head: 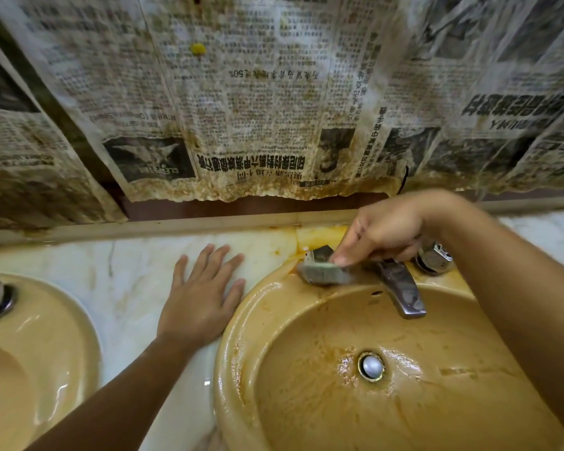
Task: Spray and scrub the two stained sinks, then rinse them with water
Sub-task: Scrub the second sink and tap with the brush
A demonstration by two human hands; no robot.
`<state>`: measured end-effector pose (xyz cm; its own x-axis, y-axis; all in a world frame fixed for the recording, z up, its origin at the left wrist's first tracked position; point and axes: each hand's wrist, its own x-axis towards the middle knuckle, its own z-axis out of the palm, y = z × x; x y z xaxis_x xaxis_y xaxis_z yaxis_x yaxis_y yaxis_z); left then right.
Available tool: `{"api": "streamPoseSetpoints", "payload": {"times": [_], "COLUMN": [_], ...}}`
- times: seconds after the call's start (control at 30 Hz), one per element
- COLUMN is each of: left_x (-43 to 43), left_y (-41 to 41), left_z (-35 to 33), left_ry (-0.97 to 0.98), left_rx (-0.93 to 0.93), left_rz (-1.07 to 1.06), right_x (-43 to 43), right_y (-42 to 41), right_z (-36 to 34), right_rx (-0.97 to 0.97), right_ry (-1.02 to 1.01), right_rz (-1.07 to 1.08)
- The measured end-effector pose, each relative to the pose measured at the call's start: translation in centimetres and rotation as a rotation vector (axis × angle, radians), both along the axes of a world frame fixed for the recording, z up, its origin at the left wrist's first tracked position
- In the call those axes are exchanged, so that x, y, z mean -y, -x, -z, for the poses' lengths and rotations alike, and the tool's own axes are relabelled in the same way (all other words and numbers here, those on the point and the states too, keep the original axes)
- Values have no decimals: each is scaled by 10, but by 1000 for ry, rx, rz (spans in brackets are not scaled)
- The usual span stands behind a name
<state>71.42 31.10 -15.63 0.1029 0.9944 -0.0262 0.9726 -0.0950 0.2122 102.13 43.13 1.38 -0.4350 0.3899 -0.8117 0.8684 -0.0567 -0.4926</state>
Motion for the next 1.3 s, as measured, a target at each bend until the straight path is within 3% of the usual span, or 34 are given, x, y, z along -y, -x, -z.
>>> {"api": "streamPoseSetpoints", "payload": {"times": [0.1, 0.23, 0.43, 0.6, 0.87, 0.97, 1.13, 1.3], "left_x": [0, 1, 1, 3, 2, 1, 1, 2], "left_y": [0, 0, 1, 3, 5, 6, 6, 6], "left_z": [0, 0, 2, 2, 4, 4, 4, 3], "left_ry": [-4, -20, -25, -32, -32, -26, -30, -31], "left_rx": [12, 31, 41, 52, 41, 52, 54, 30], "left_rz": [3, 3, 23, 45, 66, 70, 74, 80], "right_x": [34, 82, 117, 125, 137, 142, 131, 110], "right_y": [16, 38, 62, 93, 103, 94, 53, 36], "right_z": [25, 53, 51, 44, 48, 49, 41, 15], "right_rx": [34, -31, 268, 520, 592, 526, 277, 165], "right_ry": [-277, -669, -1070, -1041, -1044, -997, -1034, -759], "right_rz": [-44, 121, 101, 9, 23, 109, 610, 632]}}
